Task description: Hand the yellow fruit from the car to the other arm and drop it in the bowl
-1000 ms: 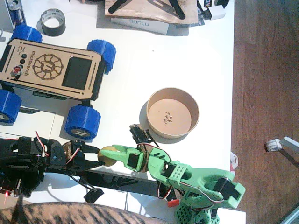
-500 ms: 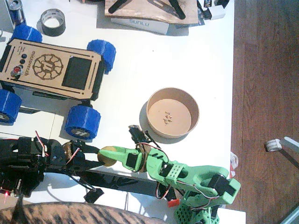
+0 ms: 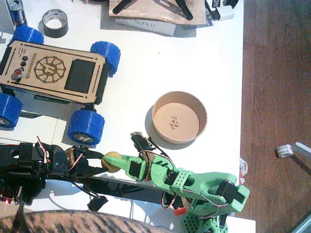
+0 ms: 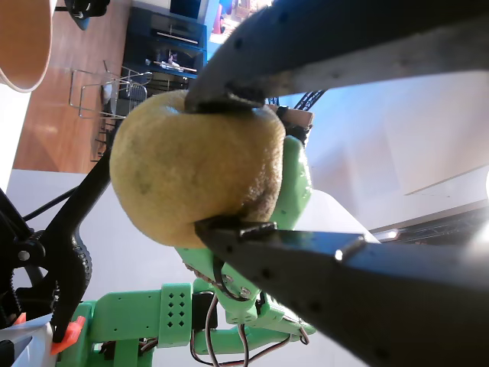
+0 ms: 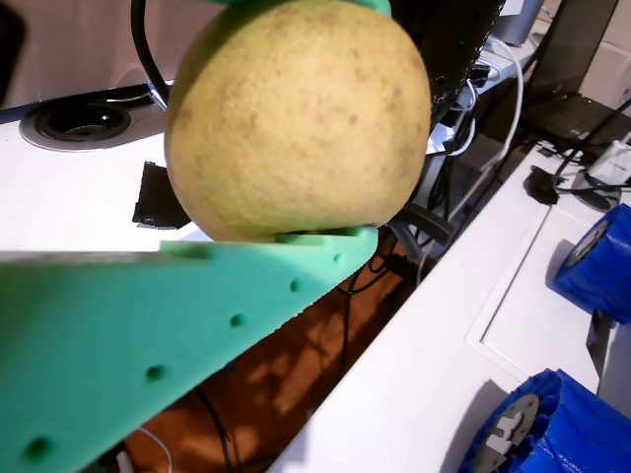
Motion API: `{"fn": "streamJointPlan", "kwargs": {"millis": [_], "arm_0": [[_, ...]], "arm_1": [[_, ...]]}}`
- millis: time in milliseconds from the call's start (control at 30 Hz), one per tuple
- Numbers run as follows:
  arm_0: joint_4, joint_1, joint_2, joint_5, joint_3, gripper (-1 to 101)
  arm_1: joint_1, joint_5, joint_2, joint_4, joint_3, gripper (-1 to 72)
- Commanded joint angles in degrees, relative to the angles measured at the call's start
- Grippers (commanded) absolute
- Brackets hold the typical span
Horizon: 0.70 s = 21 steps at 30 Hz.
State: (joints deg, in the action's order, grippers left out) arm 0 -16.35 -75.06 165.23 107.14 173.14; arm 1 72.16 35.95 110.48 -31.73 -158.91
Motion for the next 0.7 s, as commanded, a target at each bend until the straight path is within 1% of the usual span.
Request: {"fn": "streamJointPlan", "kwargs": {"millis": [0, 167, 267, 433, 500, 667], "arm_0": [[0.09, -0.18, 1.49, -0.26, -4.22, 0], [0.09, -0.18, 1.49, -0.26, -4.22, 1], [-0.62, -0.18, 1.49, -0.26, -4.22, 11], [-1.32, -0.18, 1.49, -0.26, -4.22, 31], [-1.32, -0.18, 1.49, -0.35, -4.22, 41], [-1.49, -0.18, 1.49, -0.35, -4.22, 46]], "arm_1": [[0.62, 1.23, 2.02, -1.49, 1.93, 0.1], [0.70, 1.41, 2.02, -1.49, 1.93, 0.1], [0.70, 1.58, 1.93, -1.49, 2.11, 0.1], [0.62, 1.67, 2.02, -1.49, 2.29, 0.1], [0.62, 1.76, 2.11, -1.49, 2.29, 0.1], [0.35, 2.02, 2.02, -1.49, 2.55, 0.1]]}}
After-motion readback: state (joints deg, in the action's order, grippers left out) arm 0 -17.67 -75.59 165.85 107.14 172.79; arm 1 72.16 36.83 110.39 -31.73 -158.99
